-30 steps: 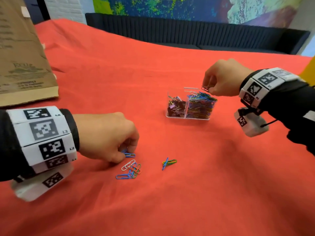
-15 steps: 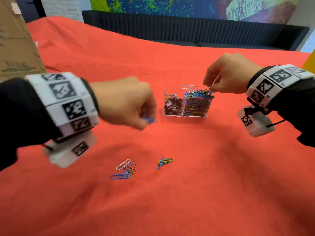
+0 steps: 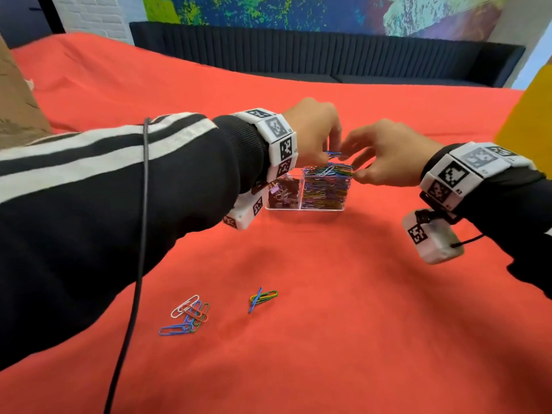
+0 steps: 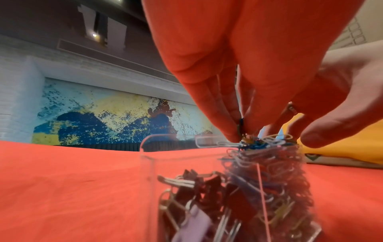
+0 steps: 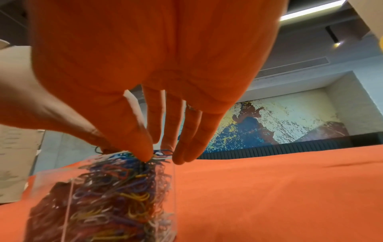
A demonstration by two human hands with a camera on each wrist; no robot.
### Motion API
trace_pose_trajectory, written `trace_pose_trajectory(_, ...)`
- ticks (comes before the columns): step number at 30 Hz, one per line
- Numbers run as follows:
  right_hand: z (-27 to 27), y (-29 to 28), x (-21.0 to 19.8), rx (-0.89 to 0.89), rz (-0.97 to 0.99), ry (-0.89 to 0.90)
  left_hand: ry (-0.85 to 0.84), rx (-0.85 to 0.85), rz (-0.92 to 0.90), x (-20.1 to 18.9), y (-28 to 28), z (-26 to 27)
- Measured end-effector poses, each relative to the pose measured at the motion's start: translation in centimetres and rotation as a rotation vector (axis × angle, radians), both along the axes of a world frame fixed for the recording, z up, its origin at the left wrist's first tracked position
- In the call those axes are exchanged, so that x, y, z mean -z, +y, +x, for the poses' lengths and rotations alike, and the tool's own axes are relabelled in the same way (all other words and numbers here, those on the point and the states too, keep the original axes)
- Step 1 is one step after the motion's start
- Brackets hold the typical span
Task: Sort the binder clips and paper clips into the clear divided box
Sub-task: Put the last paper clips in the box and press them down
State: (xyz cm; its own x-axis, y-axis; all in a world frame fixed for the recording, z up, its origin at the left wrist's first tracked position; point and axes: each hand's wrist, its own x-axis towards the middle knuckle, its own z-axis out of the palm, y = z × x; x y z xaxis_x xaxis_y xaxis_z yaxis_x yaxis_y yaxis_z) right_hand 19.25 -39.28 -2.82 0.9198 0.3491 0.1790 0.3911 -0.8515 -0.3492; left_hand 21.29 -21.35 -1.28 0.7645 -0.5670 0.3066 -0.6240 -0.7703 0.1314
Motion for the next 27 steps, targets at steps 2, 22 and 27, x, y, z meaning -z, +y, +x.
trace_pose_trajectory(2, 0.0, -0.2, 0.2, -0.010, 0.030, -0.006, 0.026, -0.003, -0.007, 0.2, 0.0, 0.1)
trace_pose_trajectory(22, -1.0, 0.6, 0.2, 0.112, -0.055, -0.154, 0.112, -0.019, -0.025, 1.2, 2.5, -0.1)
trace_pose_trajectory(27, -0.7, 0.9, 0.4, 0.106, -0.101, -0.197, 0.119, -0.014, -0.063, 1.3, 2.3, 0.2)
